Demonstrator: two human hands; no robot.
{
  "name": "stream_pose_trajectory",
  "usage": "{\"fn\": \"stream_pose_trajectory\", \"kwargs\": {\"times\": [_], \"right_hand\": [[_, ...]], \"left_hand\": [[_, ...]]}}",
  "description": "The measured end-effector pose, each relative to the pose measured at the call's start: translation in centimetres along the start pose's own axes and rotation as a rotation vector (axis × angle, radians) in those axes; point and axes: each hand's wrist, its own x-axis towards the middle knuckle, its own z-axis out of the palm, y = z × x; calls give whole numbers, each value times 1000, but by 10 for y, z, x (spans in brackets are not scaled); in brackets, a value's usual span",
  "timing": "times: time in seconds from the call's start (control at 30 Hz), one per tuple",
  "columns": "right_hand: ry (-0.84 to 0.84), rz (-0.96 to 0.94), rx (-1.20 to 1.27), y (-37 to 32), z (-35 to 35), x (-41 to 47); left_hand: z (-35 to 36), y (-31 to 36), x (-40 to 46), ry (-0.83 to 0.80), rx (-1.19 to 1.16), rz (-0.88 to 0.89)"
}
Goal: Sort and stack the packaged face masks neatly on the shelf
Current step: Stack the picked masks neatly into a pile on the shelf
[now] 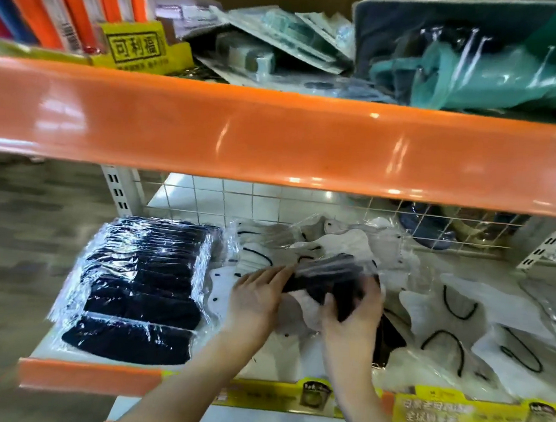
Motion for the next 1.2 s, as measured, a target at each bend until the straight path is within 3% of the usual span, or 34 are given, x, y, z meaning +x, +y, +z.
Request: {"fn": "stream_pose_trajectory", "kwargs": {"times": [0.1,0.2,0.43,0.77,0.97,1.2], "right_hand": [[75,-407,-416,-6,-8,-2],[-46,-621,-608,-8,-1,-4],[-311,-626,-578,-7,32,-15],[-447,-864,-396,-55,77,-64],[-678,-909,-349,-55,95,-83],[-974,-739,-427,-46,109,-93]], "left_hand": [[-6,-19,1,-17,20,30],[-16,-30,1,66,53,103],[-41,-61,-23,107,98,192],[-99,-133,-87,217,185,90],[-96,-162,-124,93,173,45],[-88,-176,-146,-114,151,-90]]}}
